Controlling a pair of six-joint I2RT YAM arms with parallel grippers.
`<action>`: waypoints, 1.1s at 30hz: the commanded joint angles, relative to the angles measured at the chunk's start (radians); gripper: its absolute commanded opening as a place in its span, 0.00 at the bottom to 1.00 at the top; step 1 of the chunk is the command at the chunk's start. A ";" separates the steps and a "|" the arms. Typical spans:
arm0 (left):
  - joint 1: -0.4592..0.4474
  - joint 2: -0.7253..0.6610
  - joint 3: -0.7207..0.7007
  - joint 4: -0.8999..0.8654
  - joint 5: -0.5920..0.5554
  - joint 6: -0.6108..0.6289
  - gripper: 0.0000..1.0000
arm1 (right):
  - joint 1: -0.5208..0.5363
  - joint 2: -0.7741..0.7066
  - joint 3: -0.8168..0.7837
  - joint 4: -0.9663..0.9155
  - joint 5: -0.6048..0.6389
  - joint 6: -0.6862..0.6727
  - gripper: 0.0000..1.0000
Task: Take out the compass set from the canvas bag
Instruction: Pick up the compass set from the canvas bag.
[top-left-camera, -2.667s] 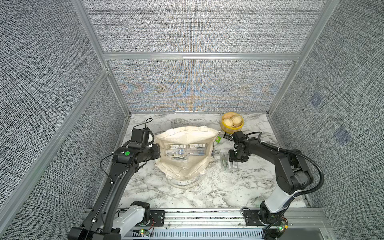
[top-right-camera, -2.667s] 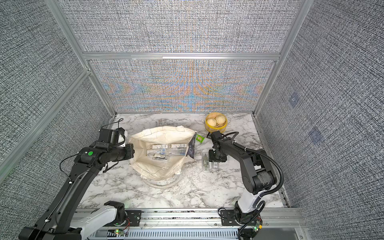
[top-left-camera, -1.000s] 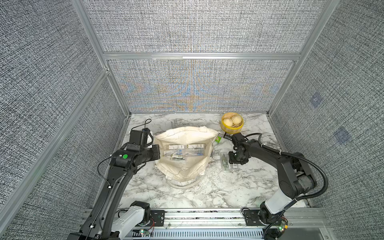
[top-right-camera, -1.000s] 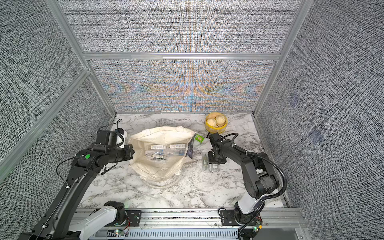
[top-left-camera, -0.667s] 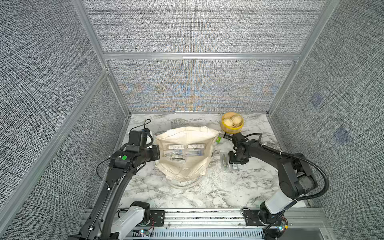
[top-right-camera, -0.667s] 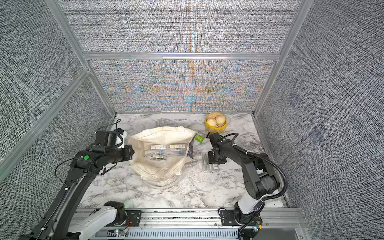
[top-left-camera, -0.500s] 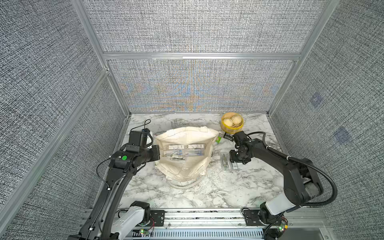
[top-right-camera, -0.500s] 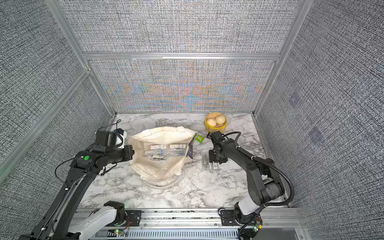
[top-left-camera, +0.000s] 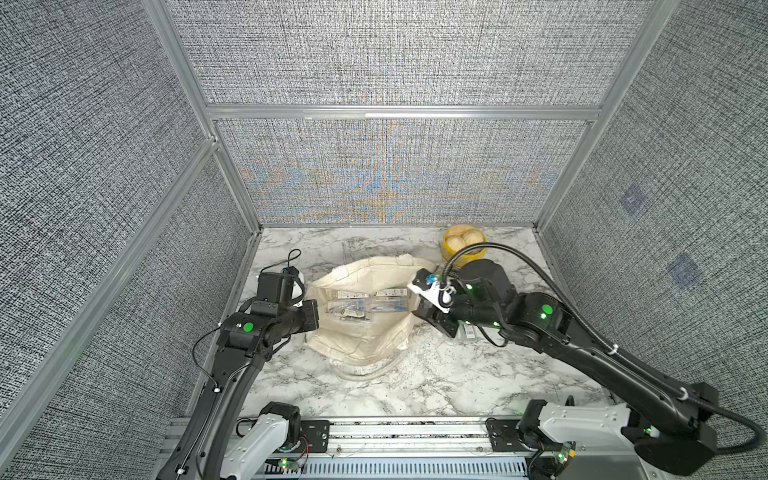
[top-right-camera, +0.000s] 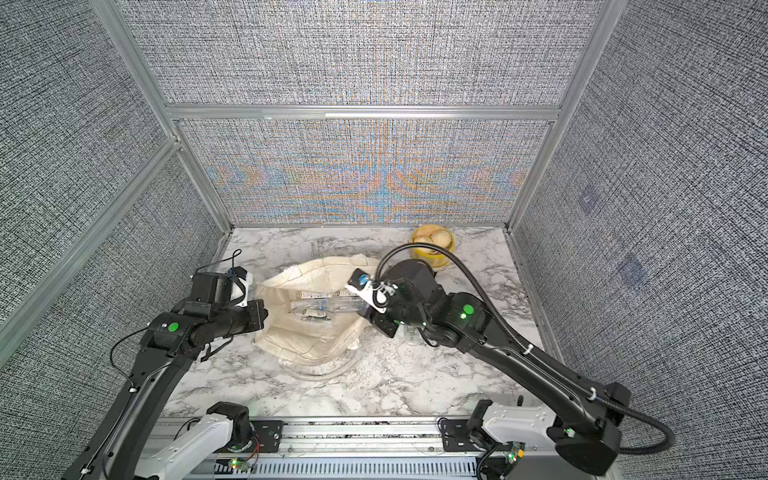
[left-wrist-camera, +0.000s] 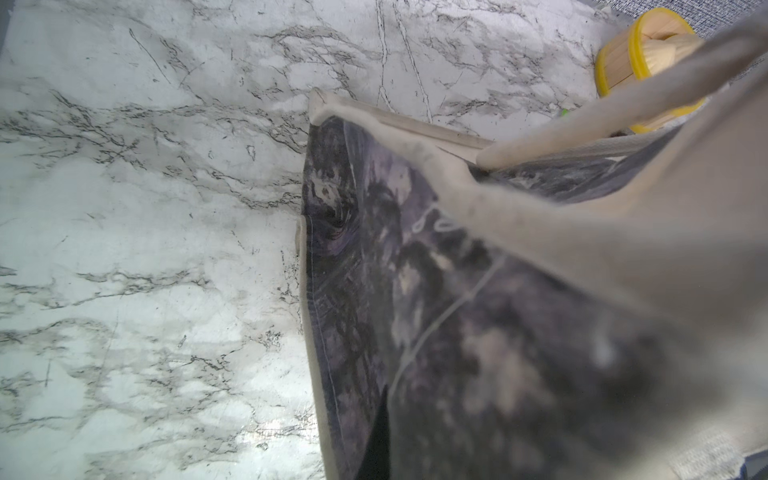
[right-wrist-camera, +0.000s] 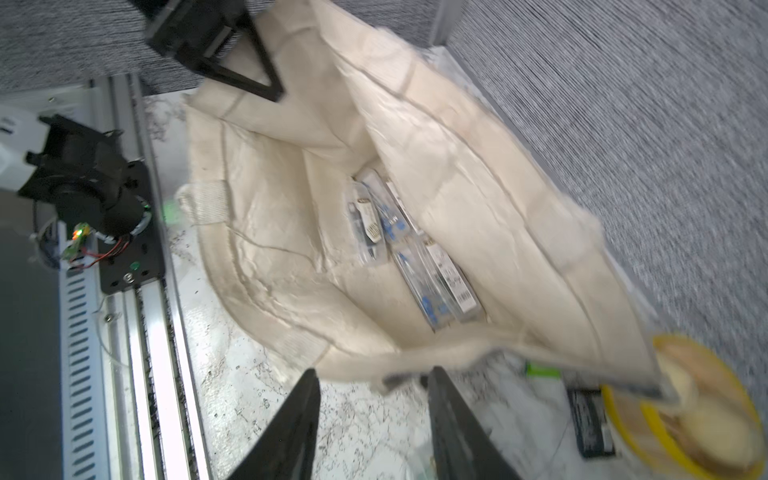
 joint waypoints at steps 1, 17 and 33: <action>0.000 -0.020 -0.012 -0.012 0.009 -0.018 0.00 | 0.045 0.145 0.088 -0.005 -0.043 -0.193 0.41; 0.000 -0.034 0.004 -0.018 -0.012 -0.043 0.00 | 0.037 0.823 0.330 0.163 -0.052 -0.330 0.29; 0.000 -0.044 -0.010 -0.022 -0.001 -0.037 0.00 | -0.027 1.112 0.556 0.201 0.091 -0.335 0.63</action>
